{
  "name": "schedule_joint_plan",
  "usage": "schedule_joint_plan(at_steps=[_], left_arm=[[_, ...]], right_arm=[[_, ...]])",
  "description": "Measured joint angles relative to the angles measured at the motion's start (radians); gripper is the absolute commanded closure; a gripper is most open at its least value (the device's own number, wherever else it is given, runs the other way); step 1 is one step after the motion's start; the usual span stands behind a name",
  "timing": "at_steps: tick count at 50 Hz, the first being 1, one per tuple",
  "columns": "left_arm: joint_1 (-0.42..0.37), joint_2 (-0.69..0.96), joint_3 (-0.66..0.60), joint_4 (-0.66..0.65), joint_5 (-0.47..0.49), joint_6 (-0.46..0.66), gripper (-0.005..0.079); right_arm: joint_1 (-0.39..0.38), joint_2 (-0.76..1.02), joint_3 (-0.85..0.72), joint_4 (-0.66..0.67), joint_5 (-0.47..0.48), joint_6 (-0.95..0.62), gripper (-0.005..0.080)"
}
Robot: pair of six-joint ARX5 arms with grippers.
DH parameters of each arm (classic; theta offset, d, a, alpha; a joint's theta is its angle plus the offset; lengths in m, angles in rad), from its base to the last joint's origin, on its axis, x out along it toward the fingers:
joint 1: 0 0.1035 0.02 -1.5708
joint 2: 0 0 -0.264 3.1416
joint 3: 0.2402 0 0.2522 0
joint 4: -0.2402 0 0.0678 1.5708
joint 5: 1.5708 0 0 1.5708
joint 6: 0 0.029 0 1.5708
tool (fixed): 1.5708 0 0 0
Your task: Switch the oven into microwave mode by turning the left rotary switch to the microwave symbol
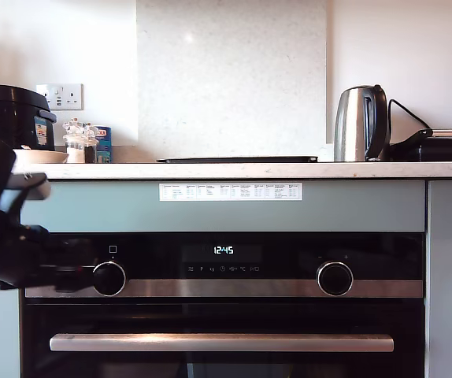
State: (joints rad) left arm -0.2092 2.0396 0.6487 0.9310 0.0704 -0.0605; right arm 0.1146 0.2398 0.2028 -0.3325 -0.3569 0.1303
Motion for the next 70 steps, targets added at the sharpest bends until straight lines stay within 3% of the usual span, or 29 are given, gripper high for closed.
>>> schedule_joint_plan(at_steps=[29,70], left_arm=[[-0.039,0.048,0.141,-0.074,-0.020,-0.081,0.0133],[-0.039,0.143,0.221,-0.090,-0.031,-0.148,0.0133]], right_arm=[[0.000,0.000,0.000,0.000,0.000,0.000,0.0764],[0.000,0.000,0.000,-0.001,0.005,0.000,0.0764]])
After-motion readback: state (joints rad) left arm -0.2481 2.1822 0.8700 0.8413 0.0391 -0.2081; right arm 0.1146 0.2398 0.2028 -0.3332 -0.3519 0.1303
